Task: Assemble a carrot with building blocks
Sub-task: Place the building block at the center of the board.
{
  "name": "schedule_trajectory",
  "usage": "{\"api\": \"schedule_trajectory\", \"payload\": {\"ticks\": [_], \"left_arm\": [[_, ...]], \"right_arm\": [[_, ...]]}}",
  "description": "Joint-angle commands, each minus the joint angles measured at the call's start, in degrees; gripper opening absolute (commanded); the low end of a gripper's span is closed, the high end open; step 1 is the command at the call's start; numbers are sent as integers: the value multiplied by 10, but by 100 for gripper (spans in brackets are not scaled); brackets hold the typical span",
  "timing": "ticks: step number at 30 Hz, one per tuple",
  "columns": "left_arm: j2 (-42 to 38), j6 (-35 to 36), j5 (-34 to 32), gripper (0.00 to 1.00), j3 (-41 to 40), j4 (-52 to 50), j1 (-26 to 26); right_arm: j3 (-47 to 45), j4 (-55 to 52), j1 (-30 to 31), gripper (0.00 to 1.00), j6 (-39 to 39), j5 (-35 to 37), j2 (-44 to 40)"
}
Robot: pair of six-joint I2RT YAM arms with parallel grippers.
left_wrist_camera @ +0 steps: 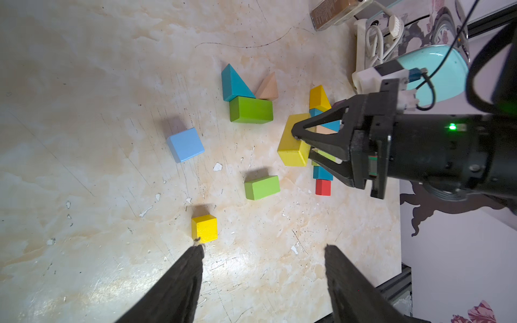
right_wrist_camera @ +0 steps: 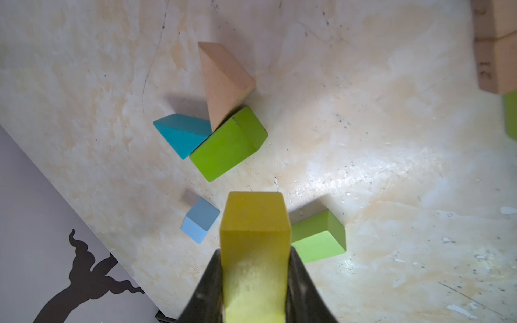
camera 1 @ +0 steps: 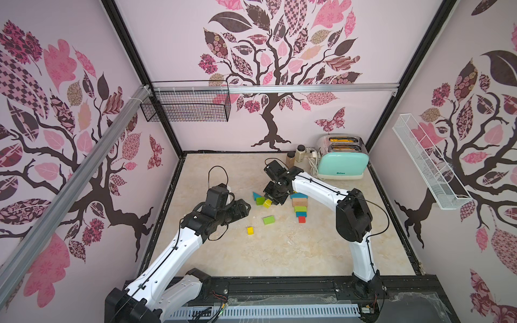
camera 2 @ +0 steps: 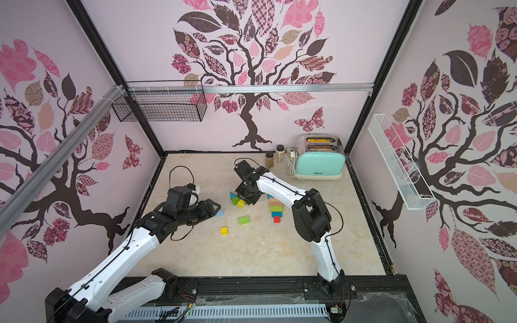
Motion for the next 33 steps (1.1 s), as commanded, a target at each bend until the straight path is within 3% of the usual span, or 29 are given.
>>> {"api": "schedule_trajectory", "payload": {"ticks": [1,13,24,33], "left_arm": [[-25,9,3,72,-8,1,2],[-61,15,-3,72,-16,-4,2],[-32,24,14,73,-13,8,2],[-31,18,8,74,-9,9,2]], "right_arm": [[-13,7,8,16,46,-3,26],[-4,16,18,17,72,-13,69],[35,36,21,52,52,-23,81],[52,11,21,56,-30,-2,40]]}}
